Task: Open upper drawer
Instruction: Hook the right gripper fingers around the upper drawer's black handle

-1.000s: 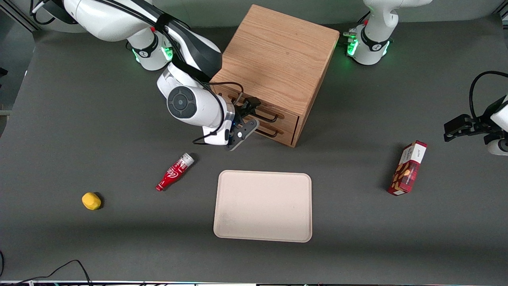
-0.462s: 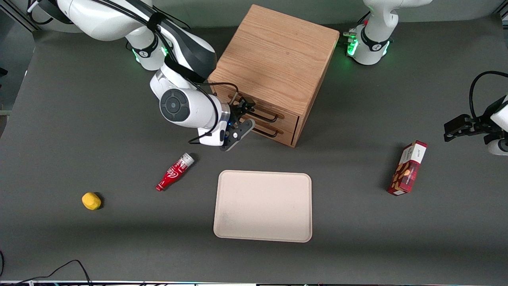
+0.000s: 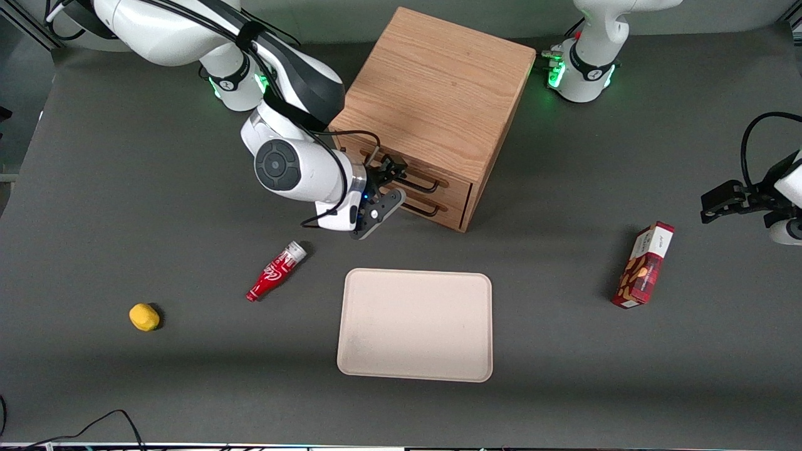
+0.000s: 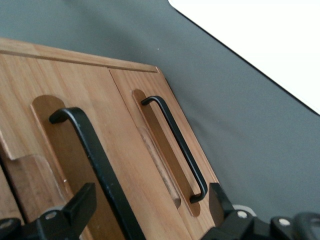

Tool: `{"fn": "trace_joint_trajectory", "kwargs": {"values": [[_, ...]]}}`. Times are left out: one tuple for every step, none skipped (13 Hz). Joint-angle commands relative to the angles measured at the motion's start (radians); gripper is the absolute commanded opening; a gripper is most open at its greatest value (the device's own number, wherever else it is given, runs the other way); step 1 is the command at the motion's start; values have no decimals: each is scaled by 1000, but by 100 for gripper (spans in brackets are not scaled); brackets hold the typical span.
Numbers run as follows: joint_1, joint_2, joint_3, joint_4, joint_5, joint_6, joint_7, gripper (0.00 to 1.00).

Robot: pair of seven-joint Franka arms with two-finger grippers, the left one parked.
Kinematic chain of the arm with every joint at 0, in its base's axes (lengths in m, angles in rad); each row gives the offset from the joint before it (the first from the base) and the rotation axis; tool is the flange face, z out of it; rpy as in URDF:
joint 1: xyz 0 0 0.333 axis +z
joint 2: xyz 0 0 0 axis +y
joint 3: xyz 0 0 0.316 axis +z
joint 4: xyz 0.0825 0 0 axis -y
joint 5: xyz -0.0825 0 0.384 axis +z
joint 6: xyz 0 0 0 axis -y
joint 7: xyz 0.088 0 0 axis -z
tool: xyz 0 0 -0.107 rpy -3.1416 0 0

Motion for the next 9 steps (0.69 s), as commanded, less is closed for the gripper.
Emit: {"fn": "trace_joint_trajectory", "kwargs": {"values": [[2,18,1,0,-14,27,-11,100],[2,22,1,0,-17,35,-11,100],[2,24,1,-2,-21,43,-11,100],[2,26,1,-10,-34,52,-13,100],[2,27,1,-11,-62,60,-13,100],[1,33,1,-13,-85,61,-14,100],[-1,41,1,-13,-108,64,-26,100],[-2,44,0,-16,-114,78,-34,100],[-1,47,-3,-16,-117,89,-36,100]]}}
